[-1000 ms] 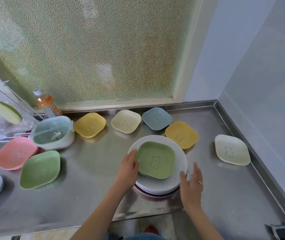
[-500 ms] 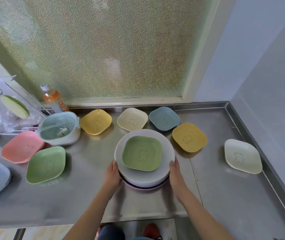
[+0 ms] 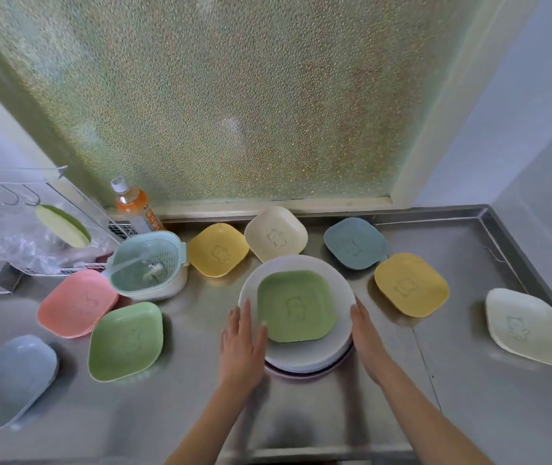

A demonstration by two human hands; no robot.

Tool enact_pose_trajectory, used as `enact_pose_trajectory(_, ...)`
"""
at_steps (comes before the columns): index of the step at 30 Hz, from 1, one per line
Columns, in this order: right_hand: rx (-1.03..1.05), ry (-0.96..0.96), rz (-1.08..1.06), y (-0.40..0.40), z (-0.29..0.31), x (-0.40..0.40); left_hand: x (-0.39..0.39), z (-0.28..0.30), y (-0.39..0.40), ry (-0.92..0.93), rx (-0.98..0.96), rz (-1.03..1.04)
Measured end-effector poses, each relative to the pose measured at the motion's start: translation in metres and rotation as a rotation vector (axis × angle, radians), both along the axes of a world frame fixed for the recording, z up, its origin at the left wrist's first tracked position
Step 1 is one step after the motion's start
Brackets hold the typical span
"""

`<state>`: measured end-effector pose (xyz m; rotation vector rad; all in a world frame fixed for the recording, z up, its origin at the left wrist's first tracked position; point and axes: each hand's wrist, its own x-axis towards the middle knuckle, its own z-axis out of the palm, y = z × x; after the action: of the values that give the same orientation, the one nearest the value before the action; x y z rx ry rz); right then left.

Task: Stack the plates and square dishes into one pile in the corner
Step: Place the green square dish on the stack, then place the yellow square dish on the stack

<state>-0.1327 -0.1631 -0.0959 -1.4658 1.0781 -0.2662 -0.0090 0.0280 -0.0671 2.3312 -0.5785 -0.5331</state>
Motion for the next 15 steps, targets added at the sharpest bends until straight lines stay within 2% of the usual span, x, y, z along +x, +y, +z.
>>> enact_pose_trajectory(4, -0.039, 0.023, -0.009, -0.006, 0.003, -0.006, 0.001, 0.003, -0.012, -0.186, 0.213, -0.240)
enact_pose_trajectory(6, -0.106, 0.117, -0.131, -0.014, 0.008, -0.016, -0.002, 0.002, -0.014, -0.171, 0.262, -0.282)
enact_pose_trajectory(8, -0.278, 0.273, -0.178, -0.027, 0.010, -0.031, -0.006, 0.003, -0.017, -0.117, 0.268, -0.281)
enact_pose_trajectory(11, -0.483, 0.467, -0.046, -0.049, 0.007, -0.052, -0.008, 0.009, -0.024, -0.070, 0.275, -0.280)
enact_pose_trajectory(15, -0.605, 0.665, 0.148, -0.066, 0.004, -0.064, -0.016, 0.016, -0.031, -0.027, 0.254, -0.225)
